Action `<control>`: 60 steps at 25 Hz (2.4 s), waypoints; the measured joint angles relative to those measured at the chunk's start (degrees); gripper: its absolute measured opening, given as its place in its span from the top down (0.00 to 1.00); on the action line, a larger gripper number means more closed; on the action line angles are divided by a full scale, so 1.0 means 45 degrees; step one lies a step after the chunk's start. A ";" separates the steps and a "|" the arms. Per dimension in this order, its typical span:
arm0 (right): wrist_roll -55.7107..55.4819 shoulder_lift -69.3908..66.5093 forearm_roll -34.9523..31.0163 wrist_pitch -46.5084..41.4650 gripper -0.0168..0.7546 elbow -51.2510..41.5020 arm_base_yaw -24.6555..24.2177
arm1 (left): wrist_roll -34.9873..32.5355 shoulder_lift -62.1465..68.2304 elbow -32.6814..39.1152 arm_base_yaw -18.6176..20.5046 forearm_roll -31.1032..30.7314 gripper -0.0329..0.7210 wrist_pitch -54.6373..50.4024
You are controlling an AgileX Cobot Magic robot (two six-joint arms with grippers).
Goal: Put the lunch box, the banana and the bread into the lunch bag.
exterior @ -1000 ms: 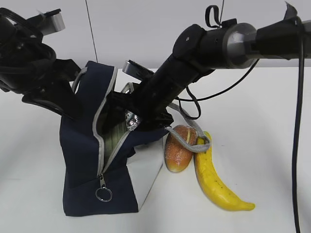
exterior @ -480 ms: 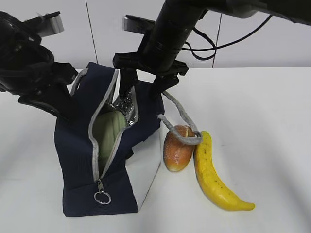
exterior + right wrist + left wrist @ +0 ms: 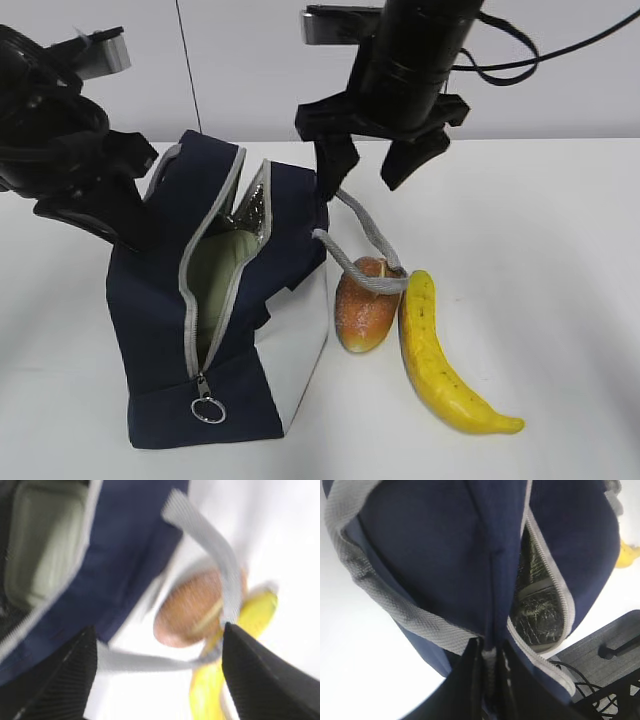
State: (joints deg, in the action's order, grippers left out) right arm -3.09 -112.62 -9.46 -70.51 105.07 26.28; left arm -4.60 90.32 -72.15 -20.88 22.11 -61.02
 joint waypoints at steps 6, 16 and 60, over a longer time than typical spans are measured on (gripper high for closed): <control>-0.0437 0.1480 0.0547 -0.0021 0.22 -0.2650 0.0000 | 0.0000 0.0000 0.0000 0.0000 -0.0024 0.93 -0.0030; -0.1231 0.1507 0.0690 0.0830 0.22 -0.6145 0.0000 | 0.0000 0.0000 0.0000 0.0000 -0.0047 0.93 -0.0109; -0.2589 -0.0130 0.1466 0.3752 0.60 -0.8021 -0.0131 | 0.0000 0.0000 0.0000 0.0000 -0.0067 0.93 -0.0371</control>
State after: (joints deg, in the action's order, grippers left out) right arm -14.74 -113.21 -2.87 -53.63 68.97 25.69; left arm -4.60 90.32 -72.15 -20.88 21.81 -62.69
